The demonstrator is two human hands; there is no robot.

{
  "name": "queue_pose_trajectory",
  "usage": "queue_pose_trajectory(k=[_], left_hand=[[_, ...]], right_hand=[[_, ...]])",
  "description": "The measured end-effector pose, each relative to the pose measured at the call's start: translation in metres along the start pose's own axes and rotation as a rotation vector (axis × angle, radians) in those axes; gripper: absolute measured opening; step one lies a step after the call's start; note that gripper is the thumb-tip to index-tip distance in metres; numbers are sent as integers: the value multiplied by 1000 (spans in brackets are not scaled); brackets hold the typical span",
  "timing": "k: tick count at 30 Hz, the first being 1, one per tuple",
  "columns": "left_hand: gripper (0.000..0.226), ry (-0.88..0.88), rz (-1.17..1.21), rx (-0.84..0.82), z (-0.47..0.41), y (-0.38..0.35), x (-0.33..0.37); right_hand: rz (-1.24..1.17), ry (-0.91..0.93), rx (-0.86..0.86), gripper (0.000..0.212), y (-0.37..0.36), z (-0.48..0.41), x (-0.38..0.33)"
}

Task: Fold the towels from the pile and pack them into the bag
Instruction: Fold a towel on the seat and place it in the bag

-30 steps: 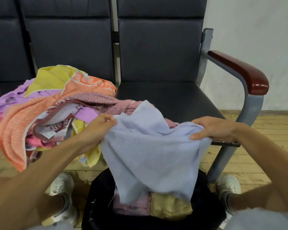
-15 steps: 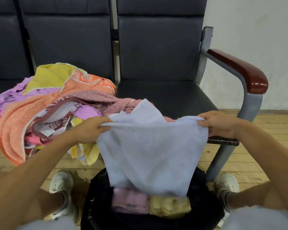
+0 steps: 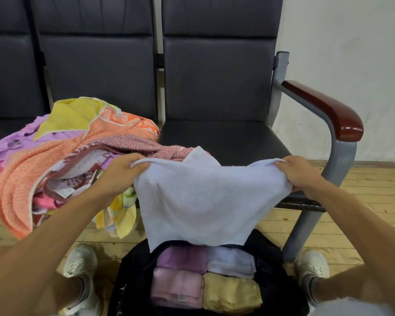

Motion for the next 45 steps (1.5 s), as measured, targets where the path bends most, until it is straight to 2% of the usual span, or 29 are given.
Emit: queue_pose_trajectory(k=[5,8,12,16,18,20,24,27,29,30,32,34,37,40,42,43,45], left_hand=[[9,160,407,127,-2,9,1],[13,212,593,83,-1,5,4],[19,254,680,21,1,3,2],[19,249,582,-7,1,4,-3],[23,223,446,-1,1,2,-5],[26,185,288,10,1,-3,-5],[31,168,86,51,-10,-26,2],[25,164,-83,8,-29,-48,3],[18,154,-229,-62,-40,-62,2],[23,151,-277,-95,-43,-69,3],[35,125,-301,-137,-49,-80,8],[33,81,-298,-144,-52,-90,15],[21,55,-321,-125,-57,-95,16],[19,3,-271,76,-57,-81,24],[17,-33,-60,235,-50,-66,31],[17,-51,18,246,-46,-63,34],[19,-106,6,135,-42,-66,40]], right_hand=[[-334,-260,-53,35,7,4,8],[-477,-374,-102,43,6,8,8],[-592,-424,-133,34,8,13,4],[-608,-351,-152,26,5,11,5],[-567,-238,-151,20,1,9,0],[-525,-174,-155,23,-9,10,-3],[-156,36,-129,26,-41,7,-18],[99,171,-139,16,-73,4,-32],[226,194,-218,14,-95,0,-34],[281,191,-274,16,-104,-3,-33],[383,159,-371,19,-114,-6,-32],[435,90,-407,20,-114,-12,-31],[412,6,-331,23,-111,-25,-30],[174,194,-1,22,-104,-40,-44],[10,314,149,15,-97,-40,-54],[-16,334,134,23,-97,-39,-57],[-25,311,23,41,-100,-39,-54]])
Point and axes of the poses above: each hand's wrist, its own z-axis away from the middle knuckle, its own y-axis out of the back of the hand, x = y × z, the point moved 6 cm from there along -z, towards the middle knuckle, and after that the axes turned 11 degrees about -z, right-handed, at the moved point
